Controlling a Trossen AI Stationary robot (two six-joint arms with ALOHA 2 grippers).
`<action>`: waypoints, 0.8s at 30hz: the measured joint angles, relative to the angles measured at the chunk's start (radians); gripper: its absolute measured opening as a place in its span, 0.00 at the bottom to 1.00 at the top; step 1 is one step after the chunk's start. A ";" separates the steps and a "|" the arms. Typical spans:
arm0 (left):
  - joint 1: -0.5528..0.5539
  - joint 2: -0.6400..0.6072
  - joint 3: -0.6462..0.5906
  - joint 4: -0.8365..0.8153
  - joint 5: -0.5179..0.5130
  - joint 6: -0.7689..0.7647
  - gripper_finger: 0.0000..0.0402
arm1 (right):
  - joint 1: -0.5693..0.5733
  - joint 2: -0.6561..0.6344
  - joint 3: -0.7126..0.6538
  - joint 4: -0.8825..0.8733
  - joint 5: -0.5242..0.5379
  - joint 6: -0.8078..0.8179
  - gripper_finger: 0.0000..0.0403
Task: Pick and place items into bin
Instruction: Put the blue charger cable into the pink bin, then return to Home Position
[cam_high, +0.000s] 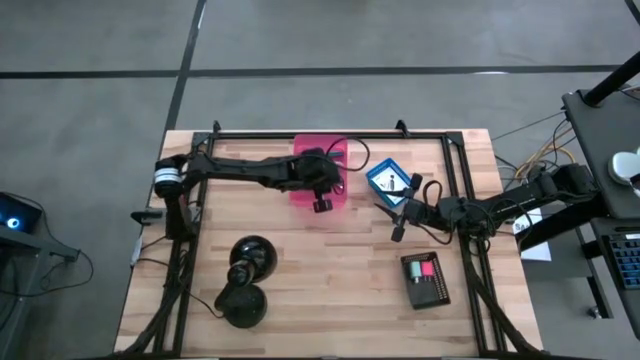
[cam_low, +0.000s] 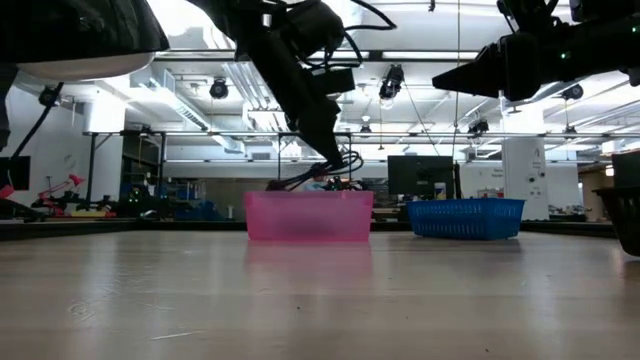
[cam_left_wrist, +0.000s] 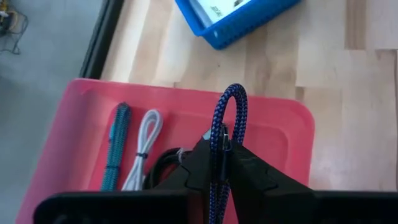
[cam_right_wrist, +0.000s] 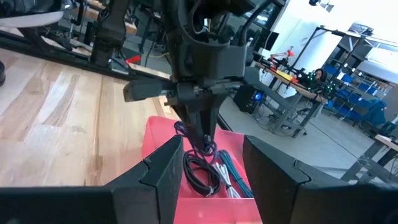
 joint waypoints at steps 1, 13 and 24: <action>0.000 0.003 0.000 0.003 0.004 0.000 0.06 | 0.000 0.000 0.000 -0.003 0.000 0.000 0.38; 0.001 -0.008 0.000 0.003 0.019 0.009 0.27 | 0.000 0.000 0.000 -0.014 0.000 0.000 0.38; -0.049 -0.156 0.007 0.023 0.051 0.003 0.29 | 0.001 0.000 0.000 -0.016 0.000 0.000 0.38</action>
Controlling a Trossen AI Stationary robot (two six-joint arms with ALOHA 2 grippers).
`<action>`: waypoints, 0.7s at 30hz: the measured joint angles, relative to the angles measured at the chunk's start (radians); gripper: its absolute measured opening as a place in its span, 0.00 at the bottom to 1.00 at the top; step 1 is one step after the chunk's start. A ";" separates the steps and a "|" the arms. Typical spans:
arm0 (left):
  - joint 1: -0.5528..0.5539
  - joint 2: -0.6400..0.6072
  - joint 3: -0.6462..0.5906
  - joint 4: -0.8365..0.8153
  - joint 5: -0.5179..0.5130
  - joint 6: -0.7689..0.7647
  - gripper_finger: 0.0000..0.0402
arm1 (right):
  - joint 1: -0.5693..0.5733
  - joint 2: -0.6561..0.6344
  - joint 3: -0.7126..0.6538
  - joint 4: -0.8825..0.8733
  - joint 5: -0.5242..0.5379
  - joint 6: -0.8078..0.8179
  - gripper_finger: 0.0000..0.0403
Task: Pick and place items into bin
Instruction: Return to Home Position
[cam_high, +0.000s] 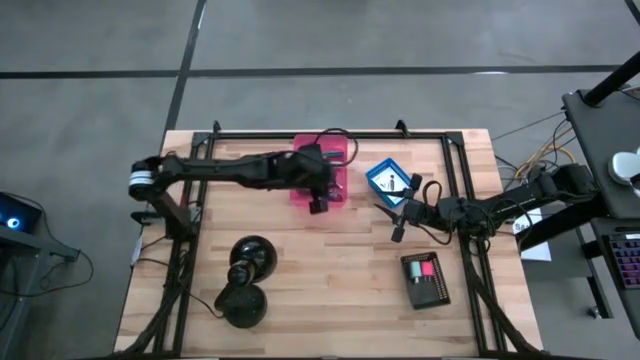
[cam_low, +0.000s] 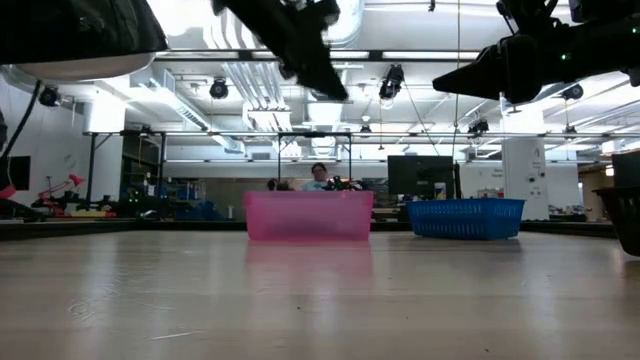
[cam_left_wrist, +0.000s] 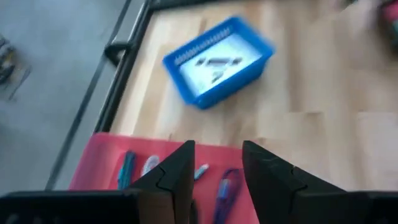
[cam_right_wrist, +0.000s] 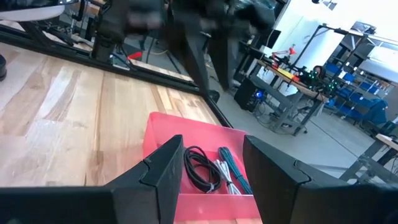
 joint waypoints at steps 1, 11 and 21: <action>-0.009 -0.023 -0.013 0.007 0.020 -0.003 0.29 | 0.000 0.000 0.000 0.000 0.000 0.003 0.38; -0.119 -0.321 -0.300 0.238 0.073 -0.021 0.29 | 0.000 0.000 0.000 -0.020 0.003 0.026 0.38; -0.208 -0.767 -0.626 0.261 0.072 -0.076 0.29 | -0.001 0.000 0.000 -0.028 0.015 0.052 0.38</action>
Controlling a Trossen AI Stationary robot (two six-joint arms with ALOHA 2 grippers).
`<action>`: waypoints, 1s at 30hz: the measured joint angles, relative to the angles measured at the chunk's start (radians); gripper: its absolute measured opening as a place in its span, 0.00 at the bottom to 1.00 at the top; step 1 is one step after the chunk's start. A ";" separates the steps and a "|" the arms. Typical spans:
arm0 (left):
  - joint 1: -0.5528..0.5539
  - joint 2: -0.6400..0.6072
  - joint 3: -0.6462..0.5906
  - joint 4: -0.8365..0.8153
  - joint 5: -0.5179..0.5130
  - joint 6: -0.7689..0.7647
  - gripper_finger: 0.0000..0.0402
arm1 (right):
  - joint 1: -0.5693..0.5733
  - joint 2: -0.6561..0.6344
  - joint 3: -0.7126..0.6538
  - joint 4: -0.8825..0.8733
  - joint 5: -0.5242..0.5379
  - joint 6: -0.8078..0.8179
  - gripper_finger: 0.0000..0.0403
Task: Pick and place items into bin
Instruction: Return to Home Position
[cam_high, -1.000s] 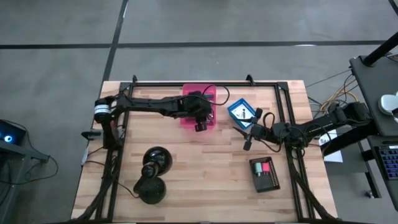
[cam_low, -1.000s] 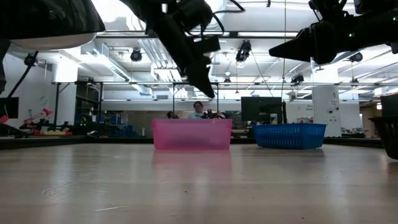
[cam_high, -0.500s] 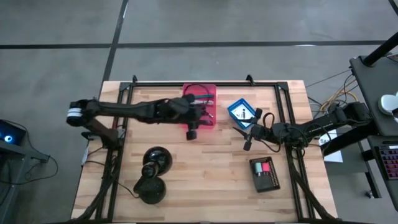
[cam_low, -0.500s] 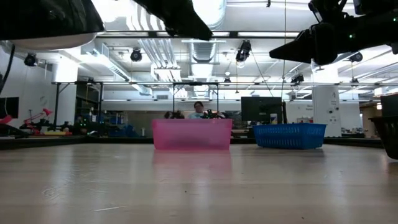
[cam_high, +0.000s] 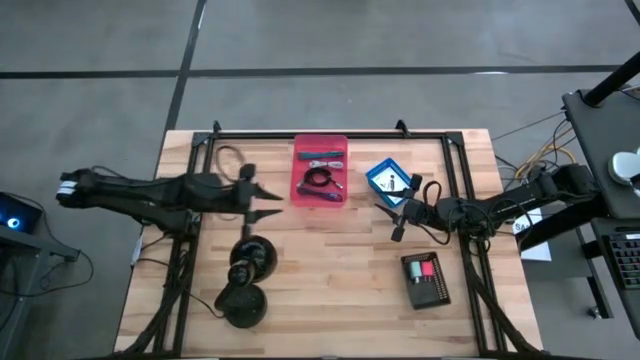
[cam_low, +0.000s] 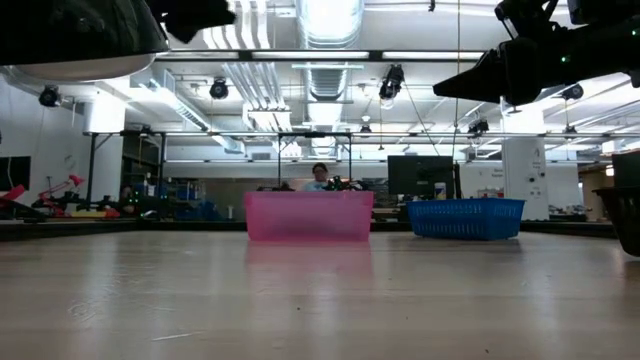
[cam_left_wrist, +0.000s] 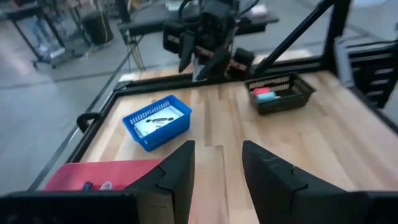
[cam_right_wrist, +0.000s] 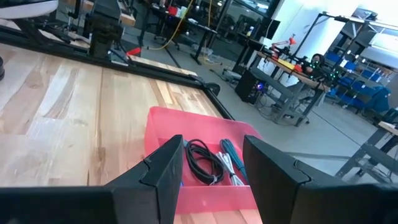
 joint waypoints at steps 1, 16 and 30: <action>-0.010 -0.048 -0.040 0.009 0.000 -0.001 0.29 | 0.000 0.000 0.000 0.000 0.000 0.000 0.38; -0.036 -0.625 -0.514 0.172 -0.029 0.010 0.29 | 0.001 0.000 0.000 -0.010 0.001 0.026 0.38; -0.036 -0.834 -0.680 0.170 -0.065 0.001 0.23 | 0.000 0.000 0.000 -0.030 0.004 0.041 0.38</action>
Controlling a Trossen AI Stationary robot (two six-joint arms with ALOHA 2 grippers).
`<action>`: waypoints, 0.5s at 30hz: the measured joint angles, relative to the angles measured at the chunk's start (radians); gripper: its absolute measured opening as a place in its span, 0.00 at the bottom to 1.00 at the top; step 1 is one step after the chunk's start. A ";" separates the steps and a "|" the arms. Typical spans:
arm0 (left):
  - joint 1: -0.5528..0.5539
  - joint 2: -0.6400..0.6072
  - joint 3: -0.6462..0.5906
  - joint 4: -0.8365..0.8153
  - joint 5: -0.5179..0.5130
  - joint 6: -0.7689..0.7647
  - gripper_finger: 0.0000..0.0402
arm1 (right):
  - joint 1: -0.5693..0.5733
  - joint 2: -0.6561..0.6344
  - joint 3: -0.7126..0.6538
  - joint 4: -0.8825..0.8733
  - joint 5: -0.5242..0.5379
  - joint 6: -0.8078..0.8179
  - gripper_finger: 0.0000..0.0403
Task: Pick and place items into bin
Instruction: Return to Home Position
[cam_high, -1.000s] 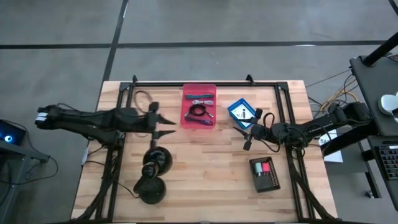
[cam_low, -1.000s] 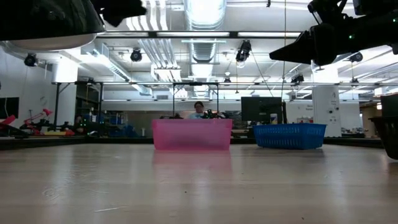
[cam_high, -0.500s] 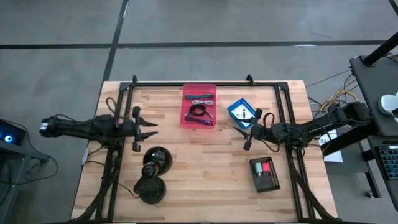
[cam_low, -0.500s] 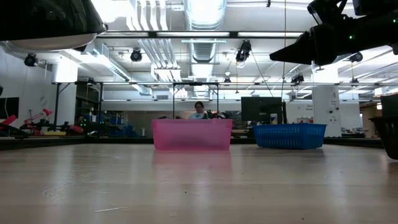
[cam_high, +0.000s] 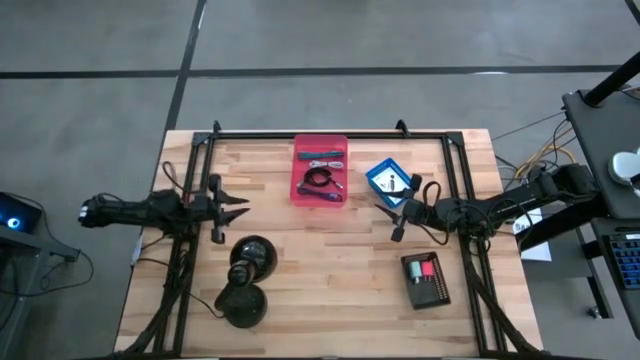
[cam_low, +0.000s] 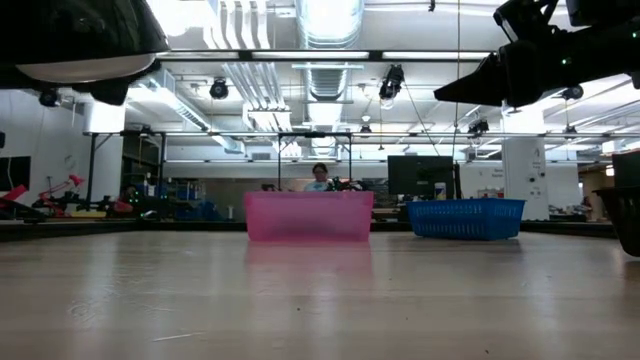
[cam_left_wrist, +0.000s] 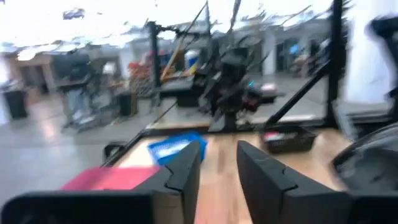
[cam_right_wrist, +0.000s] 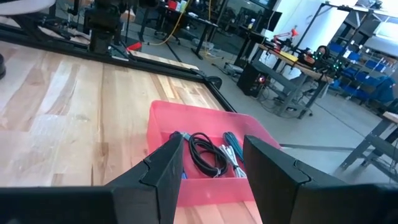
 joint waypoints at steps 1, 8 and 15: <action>0.000 0.003 -0.004 -0.004 -0.018 -0.005 0.21 | 0.000 0.000 0.000 0.000 0.000 0.006 0.38; 0.000 -0.024 -0.037 -0.021 -0.041 -0.019 0.01 | 0.001 0.001 0.000 -0.018 -0.008 0.087 0.38; 0.000 -0.017 -0.038 -0.039 -0.040 -0.018 0.02 | 0.000 0.023 0.000 -0.004 -0.207 0.141 0.36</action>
